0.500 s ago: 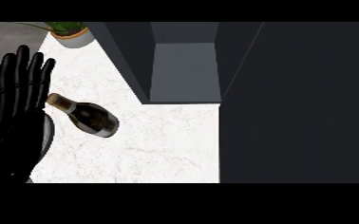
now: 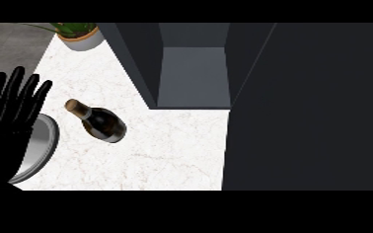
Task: Pick up the wine, place it into the cabinet and close the cabinet
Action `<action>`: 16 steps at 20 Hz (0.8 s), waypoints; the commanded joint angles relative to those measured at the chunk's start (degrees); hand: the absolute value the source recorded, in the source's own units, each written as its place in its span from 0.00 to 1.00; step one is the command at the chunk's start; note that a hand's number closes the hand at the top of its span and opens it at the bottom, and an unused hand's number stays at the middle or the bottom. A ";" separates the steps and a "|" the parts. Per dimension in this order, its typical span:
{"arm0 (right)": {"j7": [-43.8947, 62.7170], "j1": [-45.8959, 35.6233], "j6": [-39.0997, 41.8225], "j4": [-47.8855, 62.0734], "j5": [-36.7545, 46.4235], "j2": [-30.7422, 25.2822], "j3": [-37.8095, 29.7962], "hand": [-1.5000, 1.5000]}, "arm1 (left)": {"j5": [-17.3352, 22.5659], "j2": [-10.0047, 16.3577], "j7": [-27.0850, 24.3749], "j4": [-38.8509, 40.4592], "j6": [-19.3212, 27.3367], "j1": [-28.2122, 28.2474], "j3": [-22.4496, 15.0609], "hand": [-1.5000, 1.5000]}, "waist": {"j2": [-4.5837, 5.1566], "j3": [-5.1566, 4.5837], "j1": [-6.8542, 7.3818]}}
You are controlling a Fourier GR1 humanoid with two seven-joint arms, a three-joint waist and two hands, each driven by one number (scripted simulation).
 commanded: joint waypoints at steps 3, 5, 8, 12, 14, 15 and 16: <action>11.31 0.58 1.42 -9.61 -3.62 -1.87 2.82 0.00 | 19.63 6.05 13.24 -2.92 -0.96 0.28 6.39 0.00 | -0.07 0.10 0.13; 16.85 -0.33 -0.35 -14.15 -4.38 -1.45 3.75 0.00 | 22.33 8.88 12.61 2.06 -3.73 -1.05 9.82 0.00 | 0.04 0.07 -0.12; 18.06 -1.11 -0.25 -15.34 -4.82 -1.92 2.37 0.00 | 26.05 9.93 19.37 -6.19 2.64 -0.95 10.77 0.00 | 0.03 0.12 0.00; 27.50 -7.99 -4.99 -18.95 -2.33 -0.84 5.71 0.00 | 25.06 8.46 20.81 -9.12 5.17 -0.41 9.75 0.00 | 0.03 0.09 0.09; 34.13 -11.69 -6.60 -22.09 -5.18 -2.63 2.65 0.00 | 27.42 9.32 19.16 -5.19 1.08 -0.09 12.95 0.00 | 0.02 0.05 0.05; 34.95 -14.34 -5.51 -20.12 -8.18 -4.58 -1.35 0.00 | 27.98 9.61 22.03 -8.55 3.99 0.30 12.38 0.00 | 0.03 0.08 0.11; 35.19 -11.43 -5.43 -23.27 -7.89 -3.91 0.61 0.00 | 30.96 11.65 23.99 -9.45 4.54 0.12 14.46 0.00 | -0.06 0.09 0.00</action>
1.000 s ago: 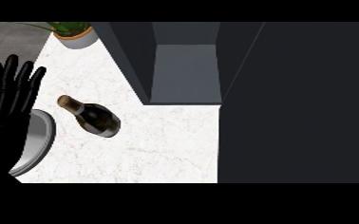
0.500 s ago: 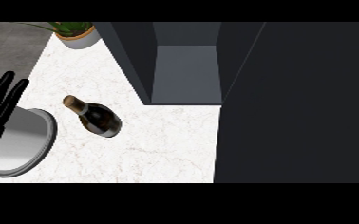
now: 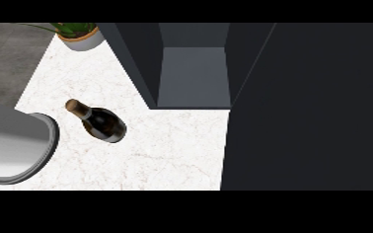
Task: Pick up the wine, place it into the cabinet and close the cabinet
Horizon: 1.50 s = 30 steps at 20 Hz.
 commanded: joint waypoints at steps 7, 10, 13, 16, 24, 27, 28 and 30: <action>17.40 -10.82 -7.03 -9.08 0.84 -0.80 1.38 0.00 | 1.98 2.78 6.61 -3.64 5.52 -3.08 1.71 0.00 | -0.02 0.01 -0.27; 22.75 -15.27 -7.92 -10.87 -3.96 -3.53 -4.66 0.00 | -3.05 0.67 3.63 2.05 3.65 -4.11 -0.95 0.00 | 0.01 -0.01 -0.84; 24.57 -17.98 -9.56 -9.56 -0.94 -2.90 -2.73 0.00 | -5.48 -0.46 4.04 0.27 4.50 -2.95 -1.98 0.00 | -0.01 -0.01 -0.48; 22.88 -17.93 -8.68 -8.22 -2.38 -2.77 -3.99 0.00 | -6.53 -0.51 4.86 1.19 6.65 -5.57 -2.78 0.00 | 0.04 0.03 -0.49; 26.44 -22.46 -9.70 -8.50 -2.64 -3.65 -4.92 0.00 | -11.71 -2.41 -0.27 8.81 5.04 -6.45 -1.87 0.00 | 0.03 0.02 -0.50; 29.69 -26.33 -9.83 -7.26 -2.04 -5.29 -5.66 0.00 | -16.12 -4.06 -2.65 10.41 3.57 -6.19 -4.86 0.00 | 0.01 0.00 -0.48; 31.45 -25.01 -10.79 -9.97 -0.68 -4.28 -2.99 0.00 | -15.65 -4.28 -4.63 12.36 1.18 -4.39 -3.48 0.00 | -0.05 -0.03 -0.56; 26.73 -22.26 -10.05 -8.66 -0.94 -2.98 -4.18 0.00 | -13.49 -1.77 -2.18 13.44 1.08 -6.81 -1.90 0.00 | 0.04 0.02 -0.41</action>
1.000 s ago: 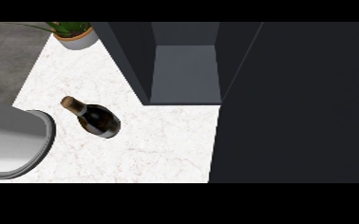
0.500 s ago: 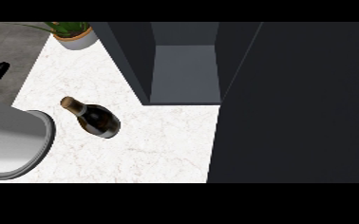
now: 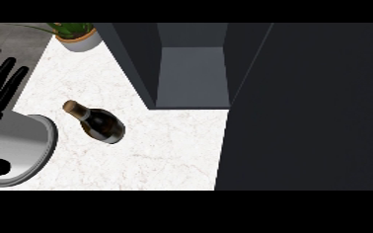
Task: Pick up the wine, place it into the cabinet and close the cabinet
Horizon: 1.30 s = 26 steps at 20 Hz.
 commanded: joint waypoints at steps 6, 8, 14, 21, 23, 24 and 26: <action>5.25 -0.11 -1.21 -7.78 -4.70 0.25 -1.86 0.00 | -8.01 -2.70 -5.70 8.91 -2.63 -0.33 -3.09 0.00 | 0.02 0.01 -0.25; 9.15 -4.86 -2.08 -6.72 -3.95 -1.29 -1.55 0.00 | -7.81 -2.43 -9.76 11.83 -7.14 2.95 -1.26 0.00 | -0.07 -0.06 -0.05; 6.02 -5.15 -1.80 -4.18 -2.91 -0.49 -1.65 0.00 | -10.63 -3.12 -14.57 19.91 -9.76 1.74 -1.45 0.00 | 0.04 -0.02 0.16; 8.79 -7.08 -2.30 -4.50 -4.47 -1.86 -3.47 0.00 | -17.24 -3.84 -23.02 31.46 -12.15 -1.21 -2.89 0.00 | 0.07 -0.03 -0.20; 11.82 -8.27 -3.70 -6.99 -3.75 -1.94 -2.57 0.00 | -17.03 -4.89 -23.96 31.21 -12.28 0.49 -2.92 0.00 | -0.05 -0.03 -0.21; 7.90 -2.77 -2.76 -7.68 -1.65 0.21 0.65 0.00 | -17.54 -5.33 -26.17 32.78 -12.89 1.22 -2.60 0.00 | 0.04 -0.01 -0.12; 4.18 -2.51 -2.29 -5.02 -1.75 0.83 0.05 0.00 | -15.31 -2.35 -24.78 37.32 -14.42 -2.77 -0.34 0.00 | 0.15 0.00 -0.09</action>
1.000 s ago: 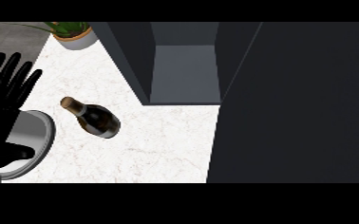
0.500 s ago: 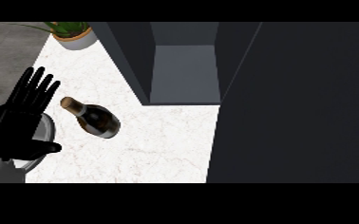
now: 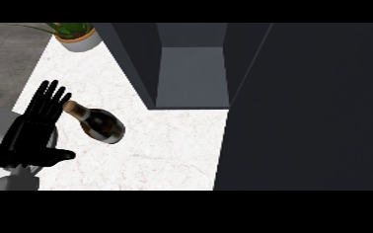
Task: Pick up the wine, place it into the cabinet and close the cabinet
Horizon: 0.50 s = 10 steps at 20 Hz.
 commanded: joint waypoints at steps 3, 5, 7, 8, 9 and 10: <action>0.96 3.89 0.81 -5.49 -3.95 0.65 -0.03 0.00 | -5.22 -0.79 -6.45 11.42 -1.02 -3.38 -1.13 0.00 | 0.14 0.03 -0.12; 5.72 1.13 -0.16 -8.43 -5.95 -1.46 -2.90 0.00 | -5.96 -1.76 -9.12 13.00 -1.55 -2.35 -1.31 0.00 | 0.02 0.01 -0.32; 5.54 -0.60 -0.87 -5.93 -4.07 -0.87 -0.68 0.00 | -8.80 -3.12 -14.63 16.96 -2.31 -1.00 -2.16 0.00 | 0.05 -0.04 -0.28; 5.01 -0.57 -0.11 -5.81 -6.58 -1.68 -3.66 0.00 | -5.51 0.28 -10.95 14.73 -4.73 -1.74 -0.51 0.00 | 0.01 0.02 0.08; 4.91 -0.87 -1.01 -5.54 -2.92 -0.66 0.18 0.00 | -6.89 0.46 -13.58 20.88 -5.13 -3.48 -0.13 0.00 | 0.08 -0.03 -0.14; 7.44 -3.60 -2.88 -5.78 -1.61 -0.65 0.85 0.00 | -8.60 -0.56 -15.25 20.65 -3.99 -3.18 -1.03 0.00 | -0.01 -0.04 -0.13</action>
